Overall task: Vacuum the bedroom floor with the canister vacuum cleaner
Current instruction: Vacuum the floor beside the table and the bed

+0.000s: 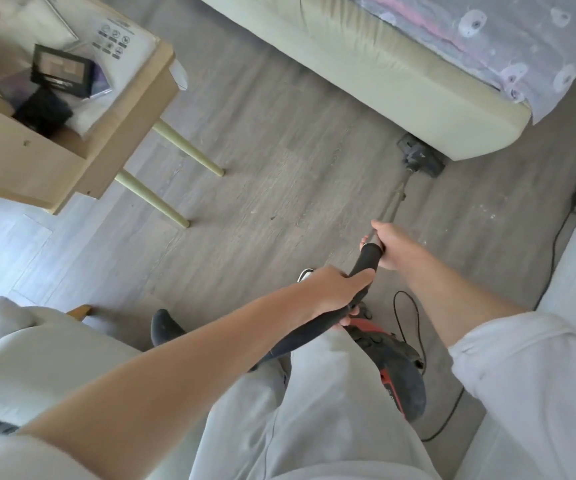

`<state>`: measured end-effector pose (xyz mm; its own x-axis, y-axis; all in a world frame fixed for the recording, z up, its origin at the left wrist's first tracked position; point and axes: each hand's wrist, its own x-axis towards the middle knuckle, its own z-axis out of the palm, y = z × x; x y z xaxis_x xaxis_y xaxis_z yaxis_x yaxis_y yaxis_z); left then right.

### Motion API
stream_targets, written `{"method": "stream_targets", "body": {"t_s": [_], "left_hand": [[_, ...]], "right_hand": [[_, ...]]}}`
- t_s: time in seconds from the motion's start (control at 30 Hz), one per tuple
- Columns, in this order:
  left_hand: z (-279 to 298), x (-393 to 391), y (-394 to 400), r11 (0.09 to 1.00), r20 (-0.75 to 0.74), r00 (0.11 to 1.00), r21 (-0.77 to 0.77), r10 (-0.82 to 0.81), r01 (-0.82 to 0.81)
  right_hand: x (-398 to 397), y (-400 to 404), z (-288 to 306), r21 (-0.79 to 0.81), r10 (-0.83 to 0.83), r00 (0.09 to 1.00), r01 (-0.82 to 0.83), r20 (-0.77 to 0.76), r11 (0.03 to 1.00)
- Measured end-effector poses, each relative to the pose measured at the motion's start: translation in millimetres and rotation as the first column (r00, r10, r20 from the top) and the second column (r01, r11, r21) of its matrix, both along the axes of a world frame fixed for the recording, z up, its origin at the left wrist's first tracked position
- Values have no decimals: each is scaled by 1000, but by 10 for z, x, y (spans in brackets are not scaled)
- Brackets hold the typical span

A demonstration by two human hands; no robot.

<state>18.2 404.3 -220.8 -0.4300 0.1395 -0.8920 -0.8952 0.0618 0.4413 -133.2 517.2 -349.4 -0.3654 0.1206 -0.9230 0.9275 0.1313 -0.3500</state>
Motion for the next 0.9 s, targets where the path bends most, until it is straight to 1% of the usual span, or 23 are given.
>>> {"method": "stream_targets", "body": {"t_s": [0.13, 0.2, 0.33, 0.5, 0.6, 0.7, 0.8, 0.9], "left_hand": [[-48, 118, -483, 997, 11, 998, -41, 64, -63], [-74, 138, -681, 991, 18, 993, -60, 119, -118], [-74, 31, -924, 970, 4, 974, -95, 225, -223], [-39, -269, -1103, 898, 45, 896, -34, 441, -440], [48, -354, -1158, 851, 94, 847, 5, 522, -525], [218, -207, -1144, 822, 170, 814, 34, 555, -568], [480, 171, -1077, 819, 243, 809, 84, 535, -567], [760, 659, -1047, 817, 284, 795, 65, 536, -573]], "right_hand": [[34, -607, -69, -101, 28, 999, -30, -30, 994], [-10, -924, -99, -128, 75, 995, -82, -59, 988], [-217, -1480, -127, -152, 221, 973, -228, -62, 962], [-545, -2095, -96, -124, 446, 893, -451, -65, 884], [-605, -2292, -86, -110, 543, 838, -546, -58, 830], [-459, -2355, -37, -94, 622, 779, -627, -79, 774], [-169, -2324, 26, -77, 660, 747, -665, -85, 743], [310, -2248, 57, -41, 722, 686, -727, -87, 686]]}}
